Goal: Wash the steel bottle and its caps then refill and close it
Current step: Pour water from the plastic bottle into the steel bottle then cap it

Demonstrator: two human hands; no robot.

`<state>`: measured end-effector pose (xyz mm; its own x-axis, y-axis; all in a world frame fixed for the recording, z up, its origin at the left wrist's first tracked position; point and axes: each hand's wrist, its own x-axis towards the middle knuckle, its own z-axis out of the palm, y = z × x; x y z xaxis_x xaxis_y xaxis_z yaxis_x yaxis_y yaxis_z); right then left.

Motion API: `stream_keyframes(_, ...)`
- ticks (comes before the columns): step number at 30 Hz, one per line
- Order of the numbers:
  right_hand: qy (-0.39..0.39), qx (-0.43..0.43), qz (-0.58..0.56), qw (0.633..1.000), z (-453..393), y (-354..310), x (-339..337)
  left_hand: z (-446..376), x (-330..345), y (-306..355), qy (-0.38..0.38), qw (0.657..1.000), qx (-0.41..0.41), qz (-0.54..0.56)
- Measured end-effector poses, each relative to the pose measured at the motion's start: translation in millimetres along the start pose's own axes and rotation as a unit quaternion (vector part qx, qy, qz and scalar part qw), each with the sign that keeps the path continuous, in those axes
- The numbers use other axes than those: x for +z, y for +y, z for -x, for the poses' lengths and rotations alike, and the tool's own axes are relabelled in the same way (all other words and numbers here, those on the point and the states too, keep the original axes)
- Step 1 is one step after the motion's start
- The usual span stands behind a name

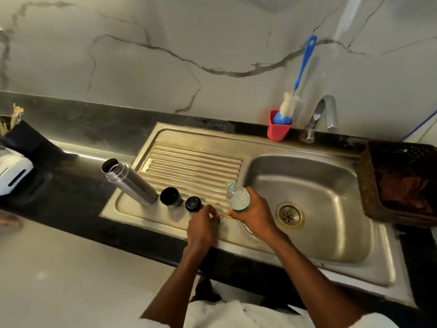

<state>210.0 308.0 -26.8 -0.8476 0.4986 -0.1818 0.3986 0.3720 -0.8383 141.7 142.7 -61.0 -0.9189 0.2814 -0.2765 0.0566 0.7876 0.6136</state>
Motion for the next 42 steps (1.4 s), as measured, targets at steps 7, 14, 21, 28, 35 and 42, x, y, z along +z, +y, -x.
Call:
stream_keyframes(7,0.020,0.013,0.004,1.000,8.6,-15.7,27.9,-4.7,-5.4,-17.2,-0.013,0.997,0.039,-0.062)
stream_keyframes(14,0.095,0.047,-0.060,0.993,16.4,-22.3,33.0,-11.7,-3.7,-26.6,-0.005,0.993,0.088,-0.085)
stream_keyframes(21,0.124,0.035,-0.068,0.989,14.9,-42.6,34.2,-19.6,-29.7,-40.5,0.051,0.974,0.218,-0.009)
stream_keyframes(28,0.147,-0.022,-0.050,0.988,1.0,-75.4,51.5,-23.3,-95.5,-75.8,0.193,0.929,0.281,0.147)
stream_keyframes(35,0.152,-0.088,-0.041,0.984,-9.0,-115.3,85.0,-9.9,-139.0,-126.6,0.283,0.939,0.072,0.181)
stream_keyframes(42,0.158,-0.093,-0.052,0.982,-8.8,-139.5,109.1,-60.8,-172.9,-127.2,0.190,0.946,0.013,0.263)
